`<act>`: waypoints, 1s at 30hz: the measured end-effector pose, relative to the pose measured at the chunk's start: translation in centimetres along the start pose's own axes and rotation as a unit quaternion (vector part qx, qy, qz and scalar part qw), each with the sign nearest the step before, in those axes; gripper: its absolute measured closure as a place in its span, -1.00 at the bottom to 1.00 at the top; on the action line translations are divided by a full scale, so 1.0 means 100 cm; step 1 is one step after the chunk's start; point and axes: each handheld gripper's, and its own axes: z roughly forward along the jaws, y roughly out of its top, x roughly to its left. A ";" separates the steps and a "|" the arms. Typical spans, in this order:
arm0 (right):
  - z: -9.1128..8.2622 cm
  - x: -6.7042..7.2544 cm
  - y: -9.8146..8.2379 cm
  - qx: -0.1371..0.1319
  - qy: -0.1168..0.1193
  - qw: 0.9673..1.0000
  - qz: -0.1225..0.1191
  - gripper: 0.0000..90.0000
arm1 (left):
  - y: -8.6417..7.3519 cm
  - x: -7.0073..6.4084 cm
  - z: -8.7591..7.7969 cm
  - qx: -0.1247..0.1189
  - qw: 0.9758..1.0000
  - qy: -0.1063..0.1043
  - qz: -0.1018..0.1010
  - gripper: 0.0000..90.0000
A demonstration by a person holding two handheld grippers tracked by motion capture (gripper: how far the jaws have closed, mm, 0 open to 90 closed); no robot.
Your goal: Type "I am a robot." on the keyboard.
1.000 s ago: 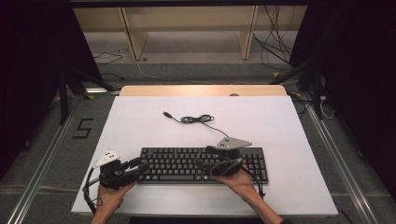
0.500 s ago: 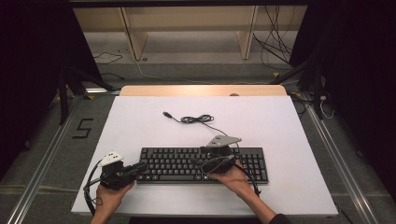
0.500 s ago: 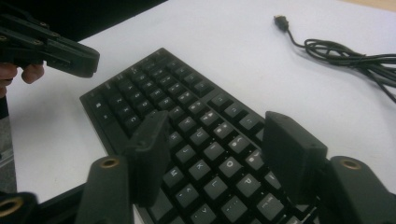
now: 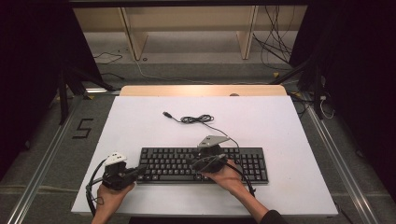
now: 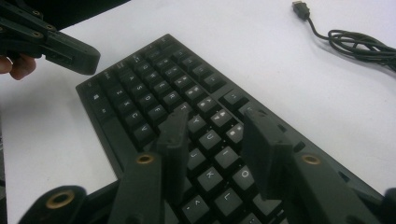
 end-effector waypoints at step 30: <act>0.027 -0.006 0.000 0.055 -0.014 0.998 0.014 1.00 | 0.000 0.003 0.009 0.025 1.000 0.014 -0.001 0.98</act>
